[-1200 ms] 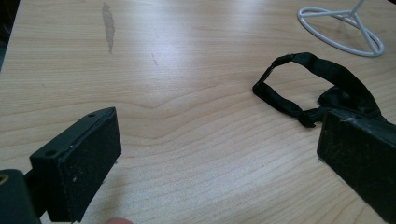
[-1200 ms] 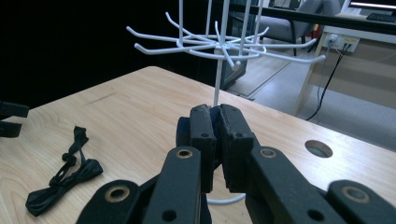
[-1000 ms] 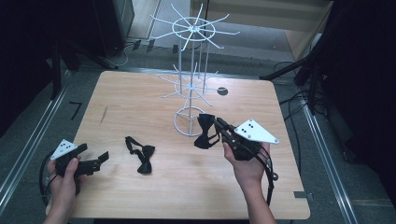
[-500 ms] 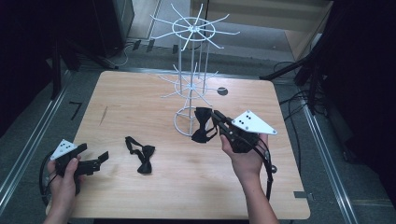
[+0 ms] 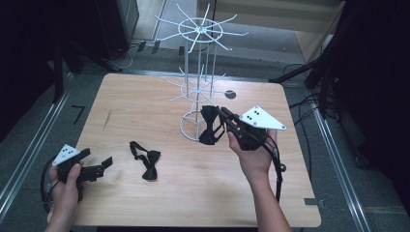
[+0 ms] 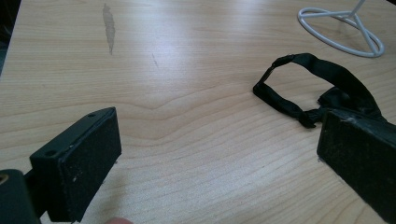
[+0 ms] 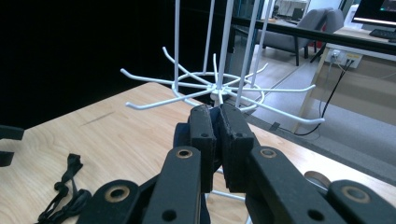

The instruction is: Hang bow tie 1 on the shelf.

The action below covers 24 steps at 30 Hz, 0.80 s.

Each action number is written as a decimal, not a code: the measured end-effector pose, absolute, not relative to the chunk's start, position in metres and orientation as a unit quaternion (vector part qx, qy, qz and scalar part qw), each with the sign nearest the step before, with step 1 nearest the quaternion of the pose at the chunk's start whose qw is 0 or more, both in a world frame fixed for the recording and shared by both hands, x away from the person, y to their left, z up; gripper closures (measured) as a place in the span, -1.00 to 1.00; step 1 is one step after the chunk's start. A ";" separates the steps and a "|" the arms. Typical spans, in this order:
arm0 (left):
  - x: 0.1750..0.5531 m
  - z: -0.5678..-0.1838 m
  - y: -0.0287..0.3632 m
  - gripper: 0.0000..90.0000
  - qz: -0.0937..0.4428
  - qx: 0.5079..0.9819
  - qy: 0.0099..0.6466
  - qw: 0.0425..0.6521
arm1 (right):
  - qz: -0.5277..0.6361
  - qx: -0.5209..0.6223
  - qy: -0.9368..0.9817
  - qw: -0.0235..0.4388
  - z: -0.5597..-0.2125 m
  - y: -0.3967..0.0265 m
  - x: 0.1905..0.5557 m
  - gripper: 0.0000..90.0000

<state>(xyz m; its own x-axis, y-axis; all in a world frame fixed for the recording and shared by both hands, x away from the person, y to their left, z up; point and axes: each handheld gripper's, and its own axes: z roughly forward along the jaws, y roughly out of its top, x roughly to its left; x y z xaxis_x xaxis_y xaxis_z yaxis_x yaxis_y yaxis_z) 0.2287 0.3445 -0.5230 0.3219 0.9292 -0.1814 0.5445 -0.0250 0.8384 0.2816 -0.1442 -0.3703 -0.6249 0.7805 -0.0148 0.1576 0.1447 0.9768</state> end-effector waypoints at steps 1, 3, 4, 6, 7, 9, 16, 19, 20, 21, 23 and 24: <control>0.229 -0.523 0.345 -1.00 0.217 0.682 0.540 0.443 | 0.562 0.333 0.704 0.278 -0.370 -0.145 0.283 0.93; 0.229 -0.523 0.345 -1.00 0.218 0.683 0.539 0.442 | 0.561 0.336 0.705 0.277 -0.369 -0.145 0.284 0.92; 0.229 -0.523 0.345 -1.00 0.219 0.683 0.539 0.442 | 0.560 0.336 0.704 0.277 -0.369 -0.145 0.285 0.92; 0.229 -0.523 0.345 -1.00 0.219 0.683 0.539 0.442 | 0.559 0.338 0.704 0.277 -0.369 -0.146 0.287 0.92; 0.229 -0.523 0.345 -1.00 0.219 0.683 0.539 0.442 | 0.559 0.339 0.704 0.278 -0.369 -0.146 0.288 0.92; 0.229 -0.523 0.345 -1.00 0.219 0.683 0.538 0.442 | 0.560 0.342 0.702 0.278 -0.369 -0.148 0.290 0.93; 0.229 -0.523 0.345 -1.00 0.218 0.683 0.539 0.443 | 0.560 0.345 0.701 0.274 -0.369 -0.150 0.290 0.92; 0.229 -0.523 0.345 -1.00 0.218 0.683 0.539 0.442 | 0.561 0.346 0.701 0.274 -0.370 -0.152 0.290 0.92; 0.229 -0.523 0.345 -1.00 0.218 0.683 0.539 0.442 | 0.561 0.346 0.701 0.274 -0.370 -0.152 0.290 0.92; 0.229 -0.523 0.345 -1.00 0.219 0.683 0.539 0.442 | 0.560 0.347 0.701 0.273 -0.371 -0.152 0.289 0.92; 0.229 -0.523 0.345 -1.00 0.219 0.683 0.539 0.442 | 0.561 0.348 0.700 0.273 -0.372 -0.153 0.289 0.92; 0.229 -0.523 0.345 -1.00 0.219 0.683 0.539 0.442 | 0.560 0.349 0.700 0.273 -0.373 -0.154 0.289 0.92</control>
<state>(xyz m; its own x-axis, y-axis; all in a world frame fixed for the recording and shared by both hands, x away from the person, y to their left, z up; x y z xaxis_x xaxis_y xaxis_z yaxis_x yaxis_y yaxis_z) 0.2288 0.3447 -0.5229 0.3236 0.9293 -0.1779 0.5429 -0.0283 0.8393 0.2891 -0.1544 -0.3725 -0.6074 0.7944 0.0078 0.1825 0.1300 0.9746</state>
